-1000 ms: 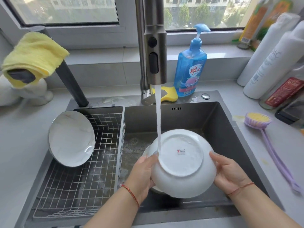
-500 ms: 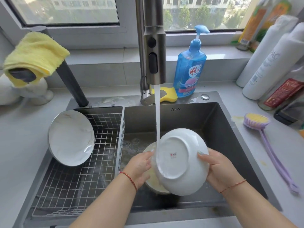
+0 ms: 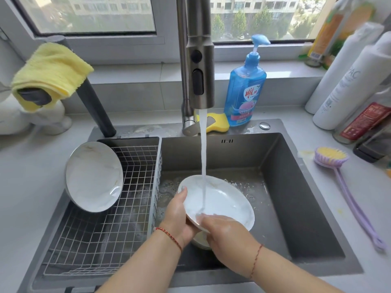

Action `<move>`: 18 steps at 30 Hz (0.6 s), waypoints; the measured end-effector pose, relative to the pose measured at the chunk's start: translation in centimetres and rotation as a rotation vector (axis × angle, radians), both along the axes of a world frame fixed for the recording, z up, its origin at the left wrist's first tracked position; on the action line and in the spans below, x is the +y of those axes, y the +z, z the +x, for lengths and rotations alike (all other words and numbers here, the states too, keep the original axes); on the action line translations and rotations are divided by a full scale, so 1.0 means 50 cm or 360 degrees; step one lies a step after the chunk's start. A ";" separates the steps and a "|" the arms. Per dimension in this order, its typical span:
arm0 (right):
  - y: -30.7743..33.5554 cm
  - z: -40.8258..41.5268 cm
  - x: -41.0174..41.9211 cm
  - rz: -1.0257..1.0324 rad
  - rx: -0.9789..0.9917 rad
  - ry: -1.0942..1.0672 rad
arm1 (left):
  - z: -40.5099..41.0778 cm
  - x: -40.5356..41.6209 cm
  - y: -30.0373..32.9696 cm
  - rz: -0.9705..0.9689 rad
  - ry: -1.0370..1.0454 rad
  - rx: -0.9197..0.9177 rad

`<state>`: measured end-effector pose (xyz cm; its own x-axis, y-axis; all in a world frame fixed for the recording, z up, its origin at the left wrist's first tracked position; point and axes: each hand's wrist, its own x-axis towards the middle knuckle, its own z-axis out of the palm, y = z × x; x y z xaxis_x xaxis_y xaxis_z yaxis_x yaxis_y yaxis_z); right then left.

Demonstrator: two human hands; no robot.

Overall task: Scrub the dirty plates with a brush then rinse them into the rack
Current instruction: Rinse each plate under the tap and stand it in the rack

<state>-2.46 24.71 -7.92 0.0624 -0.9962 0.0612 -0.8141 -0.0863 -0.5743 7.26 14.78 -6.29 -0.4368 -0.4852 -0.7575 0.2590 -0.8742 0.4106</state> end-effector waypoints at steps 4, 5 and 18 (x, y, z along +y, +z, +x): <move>0.032 0.004 -0.044 0.0583 -0.0430 0.0166 | 0.011 0.005 -0.022 -0.0088 0.0021 0.0048; 0.031 0.005 -0.059 0.0589 -0.0398 0.0187 | 0.010 0.008 -0.019 -0.0132 0.0028 0.0046; -0.011 -0.110 -0.110 0.0848 0.0791 -0.0074 | 0.028 0.012 -0.014 -0.0550 0.0175 0.0100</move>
